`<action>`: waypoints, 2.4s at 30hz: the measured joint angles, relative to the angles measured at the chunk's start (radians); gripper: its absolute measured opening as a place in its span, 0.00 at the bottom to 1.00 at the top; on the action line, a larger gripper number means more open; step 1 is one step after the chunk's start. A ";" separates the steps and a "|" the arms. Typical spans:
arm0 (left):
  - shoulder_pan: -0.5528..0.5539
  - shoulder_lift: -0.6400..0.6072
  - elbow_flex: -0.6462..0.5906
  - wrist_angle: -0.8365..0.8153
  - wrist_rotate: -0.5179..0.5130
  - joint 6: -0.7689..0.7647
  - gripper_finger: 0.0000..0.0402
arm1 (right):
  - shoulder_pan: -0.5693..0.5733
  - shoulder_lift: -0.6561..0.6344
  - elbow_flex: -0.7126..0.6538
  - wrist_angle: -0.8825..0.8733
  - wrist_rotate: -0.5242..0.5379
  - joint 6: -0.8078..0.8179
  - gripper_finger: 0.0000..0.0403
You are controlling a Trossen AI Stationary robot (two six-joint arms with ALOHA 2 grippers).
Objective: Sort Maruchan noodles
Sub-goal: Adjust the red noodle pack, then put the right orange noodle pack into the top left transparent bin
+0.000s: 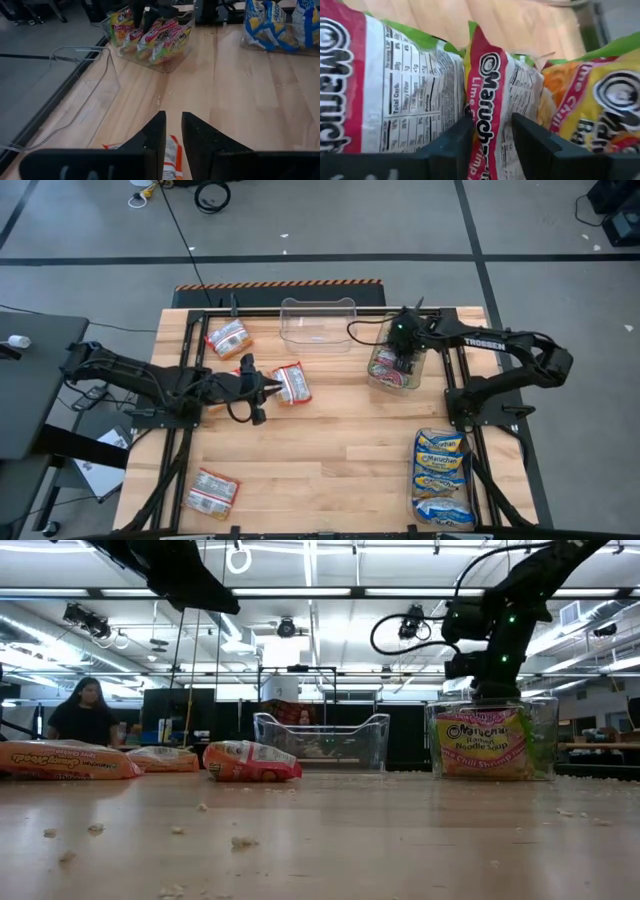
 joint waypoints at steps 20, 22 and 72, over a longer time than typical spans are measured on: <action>-0.011 -0.244 0.000 -0.123 -0.014 0.047 0.16 | -0.028 -0.013 0.168 -0.184 0.032 0.010 0.13; -0.013 -0.245 0.000 -0.144 -0.010 0.011 0.16 | -0.013 -0.021 0.190 -0.214 0.037 0.012 0.19; -0.269 -0.447 0.105 -0.450 0.573 -0.568 0.02 | 0.692 0.955 0.912 0.136 0.212 1.181 0.34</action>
